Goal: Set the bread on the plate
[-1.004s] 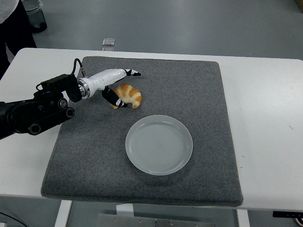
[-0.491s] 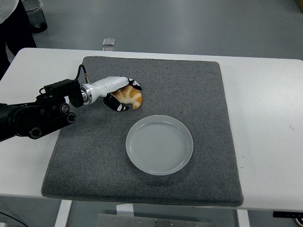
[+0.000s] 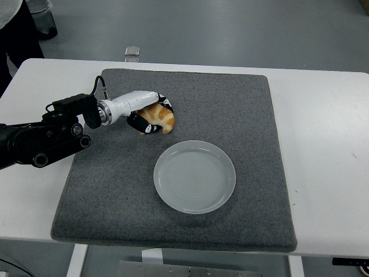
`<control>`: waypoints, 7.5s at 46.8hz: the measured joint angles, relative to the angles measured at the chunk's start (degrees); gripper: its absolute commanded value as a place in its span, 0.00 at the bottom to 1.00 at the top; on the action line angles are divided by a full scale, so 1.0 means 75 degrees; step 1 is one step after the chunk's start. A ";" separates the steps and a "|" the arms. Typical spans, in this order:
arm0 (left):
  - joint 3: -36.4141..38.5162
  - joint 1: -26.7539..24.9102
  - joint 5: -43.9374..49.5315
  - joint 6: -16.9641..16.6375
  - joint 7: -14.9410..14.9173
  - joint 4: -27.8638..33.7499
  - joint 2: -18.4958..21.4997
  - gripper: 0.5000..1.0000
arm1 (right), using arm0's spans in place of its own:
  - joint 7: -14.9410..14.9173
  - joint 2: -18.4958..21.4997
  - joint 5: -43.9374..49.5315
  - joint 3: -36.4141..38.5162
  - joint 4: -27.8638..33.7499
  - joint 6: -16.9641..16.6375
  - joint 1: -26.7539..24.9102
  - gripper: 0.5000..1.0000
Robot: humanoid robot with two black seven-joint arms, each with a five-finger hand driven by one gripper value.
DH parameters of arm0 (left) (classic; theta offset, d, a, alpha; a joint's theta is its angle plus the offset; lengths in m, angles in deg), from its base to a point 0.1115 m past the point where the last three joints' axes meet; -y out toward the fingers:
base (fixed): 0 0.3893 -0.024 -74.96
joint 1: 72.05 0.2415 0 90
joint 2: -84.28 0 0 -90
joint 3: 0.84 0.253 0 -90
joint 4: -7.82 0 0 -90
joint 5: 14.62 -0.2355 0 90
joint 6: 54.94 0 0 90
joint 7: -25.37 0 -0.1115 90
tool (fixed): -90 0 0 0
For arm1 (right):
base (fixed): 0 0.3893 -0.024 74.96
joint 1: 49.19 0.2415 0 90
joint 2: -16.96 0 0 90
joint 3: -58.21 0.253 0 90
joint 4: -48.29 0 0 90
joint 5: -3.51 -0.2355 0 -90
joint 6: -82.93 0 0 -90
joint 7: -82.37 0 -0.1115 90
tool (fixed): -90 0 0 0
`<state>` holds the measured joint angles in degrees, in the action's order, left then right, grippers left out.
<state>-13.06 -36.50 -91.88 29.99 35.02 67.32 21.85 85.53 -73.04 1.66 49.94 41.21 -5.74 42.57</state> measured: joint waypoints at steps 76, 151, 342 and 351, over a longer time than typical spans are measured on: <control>-0.2236 -0.2010 0.0314 0.3943 0.0284 0.1632 0.1783 0.00 | 0.0001 0.0000 0.0000 0.0001 0.0001 0.0000 0.0001 0.86; -0.1492 -0.1134 -0.0608 0.4099 0.0284 0.2887 0.0140 0.00 | 0.0000 0.0000 0.0000 0.0000 -0.0003 0.0003 0.0001 0.86; -0.2865 0.0052 0.6399 0.4402 0.0301 0.0701 0.0749 0.99 | 0.0000 0.0000 0.0000 0.0001 -0.0002 0.0004 -0.0001 0.86; -0.2891 0.0043 0.7137 0.4355 0.0290 0.0410 0.1062 0.99 | 0.0000 0.0000 0.0000 -0.0002 -0.0001 0.0004 0.0000 0.86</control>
<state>-34.74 -36.18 -38.35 62.66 37.19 70.40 29.81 85.53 -73.04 1.66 49.93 41.20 -5.72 42.57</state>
